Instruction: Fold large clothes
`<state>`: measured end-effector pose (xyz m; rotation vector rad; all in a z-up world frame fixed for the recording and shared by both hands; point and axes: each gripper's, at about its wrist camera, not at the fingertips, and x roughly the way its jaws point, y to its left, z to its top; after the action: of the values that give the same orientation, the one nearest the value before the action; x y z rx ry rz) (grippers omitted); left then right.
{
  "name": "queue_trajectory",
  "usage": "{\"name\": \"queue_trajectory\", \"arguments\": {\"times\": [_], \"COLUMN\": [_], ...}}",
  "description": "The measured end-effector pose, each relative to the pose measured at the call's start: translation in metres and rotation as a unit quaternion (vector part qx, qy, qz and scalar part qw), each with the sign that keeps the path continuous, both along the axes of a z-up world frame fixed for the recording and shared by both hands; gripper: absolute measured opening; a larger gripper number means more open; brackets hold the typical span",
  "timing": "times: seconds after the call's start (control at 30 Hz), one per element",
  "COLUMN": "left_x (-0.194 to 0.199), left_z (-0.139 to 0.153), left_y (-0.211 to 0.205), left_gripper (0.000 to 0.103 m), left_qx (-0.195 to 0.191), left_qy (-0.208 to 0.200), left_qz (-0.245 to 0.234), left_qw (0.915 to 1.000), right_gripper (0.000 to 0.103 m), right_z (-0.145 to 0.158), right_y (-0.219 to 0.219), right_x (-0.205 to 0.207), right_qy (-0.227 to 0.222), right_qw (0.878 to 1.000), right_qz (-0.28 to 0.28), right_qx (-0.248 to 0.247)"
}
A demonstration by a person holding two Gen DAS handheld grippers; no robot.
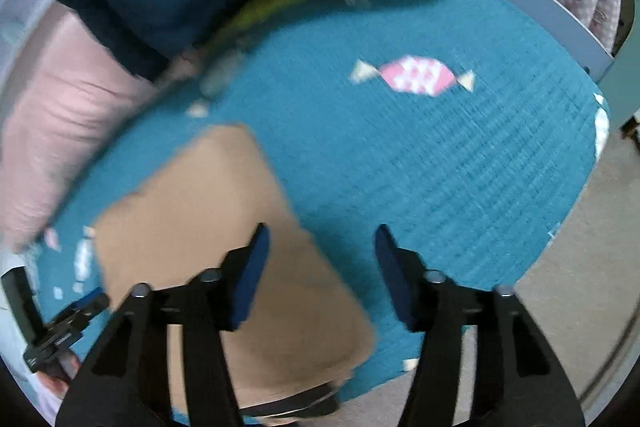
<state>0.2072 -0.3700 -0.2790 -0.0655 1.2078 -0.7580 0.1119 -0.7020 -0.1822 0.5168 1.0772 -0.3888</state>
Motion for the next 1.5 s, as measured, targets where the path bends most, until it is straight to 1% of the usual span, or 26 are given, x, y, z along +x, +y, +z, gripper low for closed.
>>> {"name": "queue_trajectory", "arguments": {"times": [0.03, 0.13, 0.17, 0.2, 0.27, 0.33, 0.4, 0.43, 0.5, 0.53, 0.57, 0.6, 0.73, 0.83, 0.87, 0.9, 1.0, 1.07, 1.17, 1.23, 1.3, 1.33, 1.4, 1.43, 1.47, 1.5], "left_x": [0.001, 0.009, 0.013, 0.019, 0.029, 0.036, 0.046, 0.051, 0.056, 0.058, 0.061, 0.062, 0.073, 0.074, 0.072, 0.067, 0.045, 0.024, -0.003, -0.022, -0.034, -0.036, -0.034, -0.03, -0.026, -0.021], "left_z": [0.011, 0.034, 0.038, 0.039, 0.034, 0.027, 0.016, 0.009, -0.006, -0.012, -0.019, -0.023, -0.034, -0.028, -0.023, -0.014, 0.01, 0.02, 0.016, 0.004, -0.013, -0.023, -0.034, -0.036, -0.036, -0.035], "left_y": [0.001, -0.011, -0.019, -0.028, -0.045, -0.054, -0.06, -0.068, -0.07, -0.069, -0.067, -0.064, -0.042, -0.028, -0.025, -0.021, -0.021, -0.03, -0.049, -0.061, -0.064, -0.061, -0.047, -0.039, -0.031, -0.023], "left_gripper": [0.054, 0.05, 0.045, 0.034, 0.027, 0.023, 0.023, 0.02, 0.012, 0.005, 0.002, 0.002, 0.003, 0.003, 0.003, 0.003, 0.003, 0.003, 0.003, 0.003, 0.003, 0.003, 0.003, 0.003, 0.003, 0.003], "left_qx": [-0.014, -0.062, -0.073, -0.086, -0.094, -0.092, -0.089, -0.081, -0.056, -0.04, -0.015, -0.005, 0.034, 0.025, 0.017, 0.002, -0.036, -0.061, -0.074, -0.063, -0.037, -0.027, -0.021, -0.024, -0.026, -0.022], "left_qy": [-0.005, -0.003, 0.004, 0.015, 0.029, 0.036, 0.045, 0.048, 0.052, 0.047, 0.033, 0.025, 0.027, 0.035, 0.034, 0.03, 0.022, 0.039, 0.068, 0.076, 0.077, 0.074, 0.077, 0.081, 0.085, 0.083], "left_qz": [0.003, 0.003, 0.002, 0.003, 0.014, 0.022, 0.028, 0.032, 0.032, 0.031, 0.033, 0.033, 0.05, 0.058, 0.061, 0.061, 0.041, 0.013, -0.023, -0.045, -0.049, -0.046, -0.038, -0.03, -0.02, -0.009], "left_qw": [0.9999, 0.9981, 0.9973, 0.9962, 0.995, 0.9949, 0.9947, 0.995, 0.9966, 0.9976, 0.9988, 0.9991, 0.9978, 0.9974, 0.9974, 0.9977, 0.9983, 0.9973, 0.9946, 0.9941, 0.9952, 0.9958, 0.9961, 0.996, 0.9959, 0.9963], "right_gripper": [0.03, 0.021, 0.02, 0.019, 0.019, 0.019, 0.019, 0.019, 0.019, 0.015, 0.015, 0.014, 0.011, 0.014, 0.014, 0.014, 0.016, 0.016, 0.016, 0.016, 0.016, 0.011, 0.011, 0.011, 0.012, 0.016], "right_z": [0.008, 0.016, 0.017, 0.019, 0.013, 0.003, -0.016, -0.024, -0.046, -0.052, -0.059, -0.063, -0.056, -0.049, -0.05, -0.045, -0.028, -0.024, -0.034, -0.042, -0.051, -0.058, -0.062, -0.061, -0.059, -0.058], "right_y": [0.005, 0.02, 0.026, 0.032, 0.045, 0.056, 0.074, 0.078, 0.088, 0.088, 0.084, 0.074, 0.022, -0.007, -0.011, -0.014, 0.004, 0.023, 0.05, 0.062, 0.067, 0.062, 0.045, 0.035, 0.023, 0.015], "right_x": [0.002, 0.023, 0.032, 0.041, 0.063, 0.085, 0.11, 0.119, 0.136, 0.138, 0.14, 0.139, 0.113, 0.091, 0.088, 0.075, 0.049, 0.036, 0.03, 0.029, 0.027, 0.025, 0.017, 0.01, 0.003, -0.003], "right_qy": [-0.015, -0.038, -0.046, -0.053, -0.062, -0.066, -0.046, -0.035, -0.005, 0.002, 0.004, -0.003, -0.03, -0.005, -0.003, -0.018, -0.054, -0.06, -0.052, -0.043, -0.029, -0.021, -0.017, -0.014, -0.003, 0.004], "right_qw": [1.0, 0.998, 0.996, 0.994, 0.989, 0.985, 0.982, 0.982, 0.982, 0.983, 0.982, 0.982, 0.991, 0.997, 0.997, 0.995, 0.993, 0.99, 0.983, 0.983, 0.985, 0.987, 0.991, 0.993, 0.996, 0.997], "right_qz": [0.01, 0.042, 0.057, 0.067, 0.086, 0.102, 0.124, 0.13, 0.143, 0.143, 0.141, 0.133, 0.044, -0.016, -0.023, -0.024, 0.01, 0.032, 0.061, 0.074, 0.074, 0.063, 0.036, 0.022, -0.001, -0.015], "right_qx": [0.008, 0.04, 0.057, 0.071, 0.103, 0.124, 0.133, 0.13, 0.121, 0.117, 0.122, 0.138, 0.121, 0.076, 0.078, 0.095, 0.104, 0.122, 0.164, 0.165, 0.151, 0.147, 0.131, 0.118, 0.087, 0.072]}}
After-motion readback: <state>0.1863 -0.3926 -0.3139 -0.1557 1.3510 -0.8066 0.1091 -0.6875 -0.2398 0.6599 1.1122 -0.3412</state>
